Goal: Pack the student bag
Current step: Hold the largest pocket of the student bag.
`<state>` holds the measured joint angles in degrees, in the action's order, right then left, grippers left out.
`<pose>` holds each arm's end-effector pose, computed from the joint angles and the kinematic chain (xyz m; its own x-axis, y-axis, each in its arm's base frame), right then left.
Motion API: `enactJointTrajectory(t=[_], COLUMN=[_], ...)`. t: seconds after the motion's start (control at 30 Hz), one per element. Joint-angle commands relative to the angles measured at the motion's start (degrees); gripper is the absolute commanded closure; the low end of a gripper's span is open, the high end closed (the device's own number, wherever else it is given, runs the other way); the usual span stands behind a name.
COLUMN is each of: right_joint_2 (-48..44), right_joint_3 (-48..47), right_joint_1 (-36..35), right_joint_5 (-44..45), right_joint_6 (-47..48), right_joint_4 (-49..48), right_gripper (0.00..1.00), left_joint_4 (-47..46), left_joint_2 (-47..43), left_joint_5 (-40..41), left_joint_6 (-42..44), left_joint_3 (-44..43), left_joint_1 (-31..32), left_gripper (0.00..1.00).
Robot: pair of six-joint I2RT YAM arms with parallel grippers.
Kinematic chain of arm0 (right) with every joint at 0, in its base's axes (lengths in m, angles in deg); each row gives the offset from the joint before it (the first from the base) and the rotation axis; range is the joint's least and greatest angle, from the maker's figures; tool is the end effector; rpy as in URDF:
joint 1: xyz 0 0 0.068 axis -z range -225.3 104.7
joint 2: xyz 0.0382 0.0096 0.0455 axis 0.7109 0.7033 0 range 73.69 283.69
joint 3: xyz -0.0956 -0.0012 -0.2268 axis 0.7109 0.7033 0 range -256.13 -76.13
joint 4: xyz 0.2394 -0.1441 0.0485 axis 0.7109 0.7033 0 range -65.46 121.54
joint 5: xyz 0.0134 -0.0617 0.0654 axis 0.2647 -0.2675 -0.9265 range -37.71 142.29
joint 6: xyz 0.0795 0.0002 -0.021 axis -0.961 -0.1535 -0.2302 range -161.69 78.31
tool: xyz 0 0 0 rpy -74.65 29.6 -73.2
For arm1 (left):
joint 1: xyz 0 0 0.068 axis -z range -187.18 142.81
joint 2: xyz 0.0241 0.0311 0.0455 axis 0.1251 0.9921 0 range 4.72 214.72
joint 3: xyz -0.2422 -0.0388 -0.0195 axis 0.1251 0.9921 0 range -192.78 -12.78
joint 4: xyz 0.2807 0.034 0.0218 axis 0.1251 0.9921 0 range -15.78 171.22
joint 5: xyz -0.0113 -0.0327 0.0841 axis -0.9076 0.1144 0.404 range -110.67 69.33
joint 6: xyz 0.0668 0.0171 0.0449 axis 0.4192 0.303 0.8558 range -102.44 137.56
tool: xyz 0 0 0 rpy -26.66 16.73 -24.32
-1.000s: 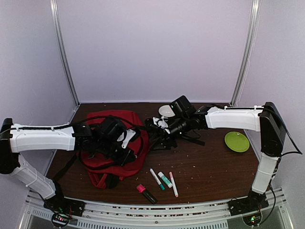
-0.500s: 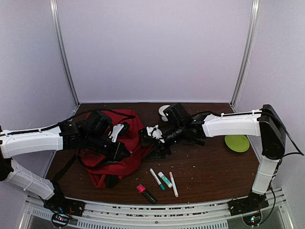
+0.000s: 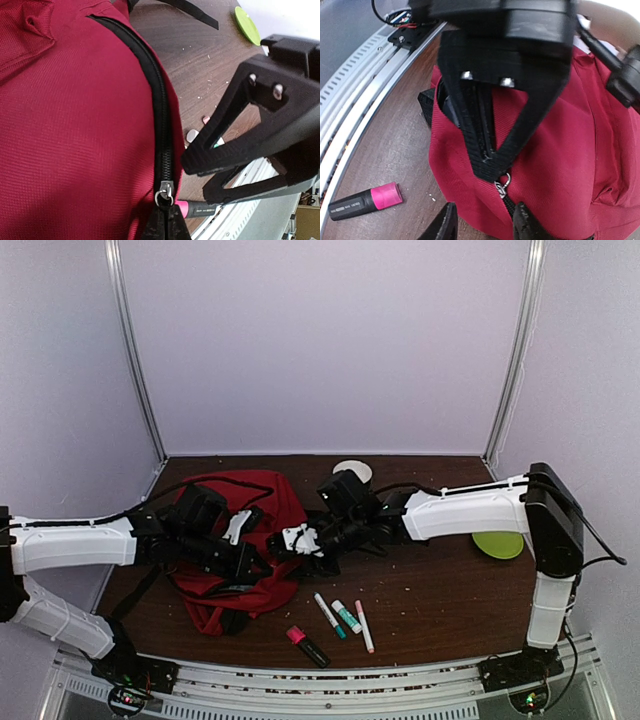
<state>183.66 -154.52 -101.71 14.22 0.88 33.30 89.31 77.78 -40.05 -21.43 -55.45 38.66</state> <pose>0.2179 0.4079 0.1618 0.3557 -0.4269 -0.8314 -0.9168 -0.3322 -0.2216 0.2006 -0.2406 0.1545 -0.9137 0.0893 -0.3964 0.3398 0.7028 -0.6250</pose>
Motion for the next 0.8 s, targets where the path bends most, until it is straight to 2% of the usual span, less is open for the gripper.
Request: enactJointTrajectory(t=[0.0, 0.17, 0.27, 0.33, 0.6, 0.77], right_joint_2=[1.22, 1.95, 2.51, 3.12, 1.62, -2.4], right_joint_3=[-0.01, -1.07, -2.14, -3.24, -0.61, 6.6], right_joint_1=[-1.32, -1.36, -1.34, -1.36, -1.78, -2.79], right_joint_5=[2.89, 3.54, 4.49, 4.49, 5.23, 9.22], right_joint_6=[2.83, 1.58, 1.29, 1.76, 5.19, 7.1], right_joint_4=[0.06, -0.64, -0.58, 0.45, 1.38, -4.01], right_gripper=[0.64, 0.66, 0.61, 0.62, 0.93, 0.96], left_joint_4=[-5.36, -4.94, -5.15, -5.35, -4.96, -8.42], left_joint_2=[-0.4, 0.36, 0.51, 0.28, -0.98, -0.05], left_joint_5=[-3.39, -4.21, -5.13, -5.27, -3.76, -5.57], left_joint_6=[-0.94, -0.3, -0.36, -0.52, -1.53, -3.88], left_joint_3=[0.84, 0.96, 0.93, 0.91, 1.12, 2.1], left_joint_1=[-1.1, -1.37, -1.3, -1.37, -1.79, -2.69], left_gripper=[1.0, 1.0, 1.0, 1.0, 1.0, 1.0])
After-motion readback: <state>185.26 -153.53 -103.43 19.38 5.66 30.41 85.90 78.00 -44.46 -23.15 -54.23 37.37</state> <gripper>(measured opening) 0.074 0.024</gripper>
